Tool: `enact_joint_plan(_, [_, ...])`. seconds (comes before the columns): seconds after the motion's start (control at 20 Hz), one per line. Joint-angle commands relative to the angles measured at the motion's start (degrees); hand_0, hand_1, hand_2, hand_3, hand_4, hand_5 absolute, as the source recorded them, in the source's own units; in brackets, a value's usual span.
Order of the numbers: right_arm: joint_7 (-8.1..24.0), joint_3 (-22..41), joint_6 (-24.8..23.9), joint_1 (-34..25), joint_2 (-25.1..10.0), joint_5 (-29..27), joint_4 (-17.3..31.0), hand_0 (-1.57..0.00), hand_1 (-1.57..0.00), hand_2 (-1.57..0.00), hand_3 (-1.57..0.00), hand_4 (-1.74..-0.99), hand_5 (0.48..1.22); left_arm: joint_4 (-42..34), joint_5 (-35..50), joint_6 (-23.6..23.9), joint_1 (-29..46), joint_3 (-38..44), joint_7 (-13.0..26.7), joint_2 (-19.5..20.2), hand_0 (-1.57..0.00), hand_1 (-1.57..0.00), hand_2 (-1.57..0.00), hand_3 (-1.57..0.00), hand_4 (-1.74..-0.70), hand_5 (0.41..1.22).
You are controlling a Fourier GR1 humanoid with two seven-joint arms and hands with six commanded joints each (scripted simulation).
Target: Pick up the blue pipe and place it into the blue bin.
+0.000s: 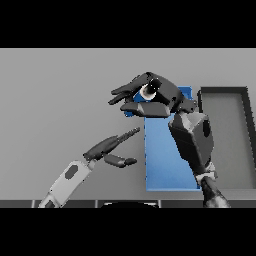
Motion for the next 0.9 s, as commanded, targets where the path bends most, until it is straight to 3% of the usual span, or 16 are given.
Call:
enact_joint_plan(0.0, [-0.9, -1.4, -0.1, -0.9, -1.1, 1.6, 2.7, -1.57, -1.57, -1.57, -1.57, -1.497, 1.221, 0.0, 0.0, -0.1, -0.1, 0.0, -0.2, 0.1, 0.0, 0.0, 0.0, 0.0, -0.86, 0.484])
enact_joint_plan(0.15, [-1.5, -4.7, -1.6, -3.1, -3.7, 7.2, 9.1, -1.57, -1.57, -1.57, -1.57, -1.498, 1.221, -1.4, -0.5, 0.3, 1.0, -0.7, 0.0, 0.2, 0.0, 0.0, 0.0, 0.0, -0.84, 0.481])
enact_joint_plan(0.4, [0.0, -10.6, -1.1, 2.4, -7.5, 10.9, 17.7, -1.57, -1.57, -1.57, -1.57, -1.499, 1.221, -1.3, -1.0, 1.4, 0.8, 0.3, 0.9, 0.8, 0.0, 0.0, 0.0, 0.0, -0.83, 0.465])
enact_joint_plan(0.6, [1.4, -12.2, -1.8, 9.2, -7.3, 14.2, 19.5, -1.57, -1.57, -1.57, -1.57, -1.499, 1.221, -2.2, -1.1, 1.2, 1.2, 0.0, 0.2, 1.1, 0.0, 0.0, 0.0, 0.0, -0.83, 0.462])
enact_joint_plan(0.75, [4.4, -12.2, -4.1, 15.6, -5.9, 17.2, 18.5, -1.57, -1.57, -1.57, -1.57, -1.499, 1.221, -2.0, -1.3, 0.9, 1.4, 0.1, 0.3, 1.9, 0.0, 0.0, 0.0, 0.0, -0.83, 0.466])
enact_joint_plan(0.85, [4.4, -11.2, -6.2, 19.8, -5.8, 18.8, 18.7, -1.57, -1.57, -1.57, -1.57, -1.499, 1.221, -2.2, -0.7, 0.8, 0.6, 0.4, 0.9, 1.5, 0.0, 0.0, 0.0, 0.0, -0.83, 0.469])
